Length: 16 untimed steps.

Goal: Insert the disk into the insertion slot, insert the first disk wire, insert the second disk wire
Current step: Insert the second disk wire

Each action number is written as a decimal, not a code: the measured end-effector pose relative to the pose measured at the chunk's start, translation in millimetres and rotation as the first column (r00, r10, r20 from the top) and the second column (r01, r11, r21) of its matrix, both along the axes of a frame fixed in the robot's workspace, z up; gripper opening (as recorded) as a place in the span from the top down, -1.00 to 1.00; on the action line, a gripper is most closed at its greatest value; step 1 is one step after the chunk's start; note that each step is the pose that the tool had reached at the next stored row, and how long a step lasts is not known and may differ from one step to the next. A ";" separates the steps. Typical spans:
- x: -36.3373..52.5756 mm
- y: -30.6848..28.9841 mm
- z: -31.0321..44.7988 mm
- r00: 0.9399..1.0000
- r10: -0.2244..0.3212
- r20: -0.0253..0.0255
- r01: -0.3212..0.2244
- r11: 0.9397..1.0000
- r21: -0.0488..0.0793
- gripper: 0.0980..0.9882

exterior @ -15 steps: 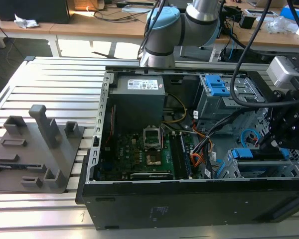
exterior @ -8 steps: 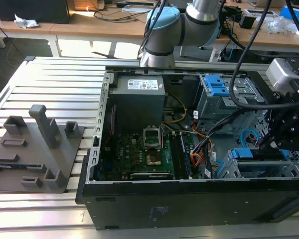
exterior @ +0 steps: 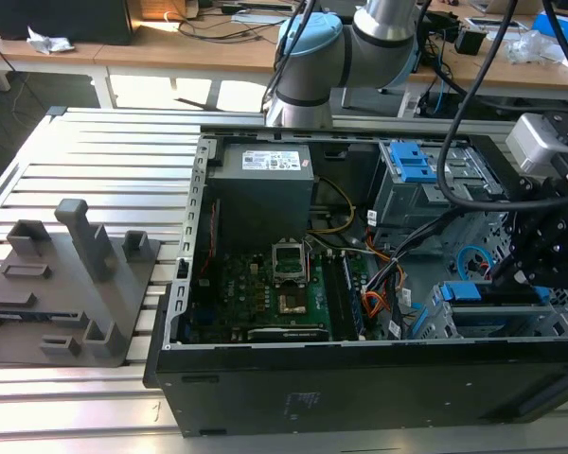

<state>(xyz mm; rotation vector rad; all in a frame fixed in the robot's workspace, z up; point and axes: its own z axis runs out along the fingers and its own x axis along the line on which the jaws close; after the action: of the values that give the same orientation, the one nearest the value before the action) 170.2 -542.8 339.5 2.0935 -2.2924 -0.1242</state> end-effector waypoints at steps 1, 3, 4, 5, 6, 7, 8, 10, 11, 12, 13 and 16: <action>0.0 -0.1 -0.4 1.000 0.000 0.000 0.000 1.000 0.000 0.86; 0.0 -0.2 -1.3 1.000 0.000 0.000 0.000 1.000 0.000 0.86; 0.0 -0.2 -1.4 1.000 0.000 0.000 0.000 1.000 0.000 0.86; 0.0 -0.2 -1.4 1.000 0.000 0.000 0.000 1.000 0.000 0.86; 0.0 -0.2 -1.4 1.000 0.000 0.000 0.000 1.000 0.000 0.86; 0.0 -0.2 -1.4 1.000 0.000 0.000 0.000 1.000 0.000 0.86; 0.0 -0.2 -1.4 1.000 0.000 0.000 0.000 1.000 0.000 0.86; 0.0 -0.2 -1.9 1.000 0.000 0.000 0.000 1.000 0.001 0.83; 0.0 -0.1 -1.8 1.000 0.000 0.000 0.000 1.000 0.001 0.69; 0.0 -0.1 -1.6 1.000 0.000 0.000 0.000 1.000 0.000 0.69; 0.0 -0.2 -1.0 1.000 0.000 0.000 0.000 1.000 0.000 0.69; -0.1 -0.2 12.1 1.000 0.000 0.000 0.000 1.000 0.000 0.69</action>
<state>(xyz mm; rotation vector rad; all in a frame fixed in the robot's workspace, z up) 170.2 -543.0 351.6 2.0936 -2.2924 -0.1243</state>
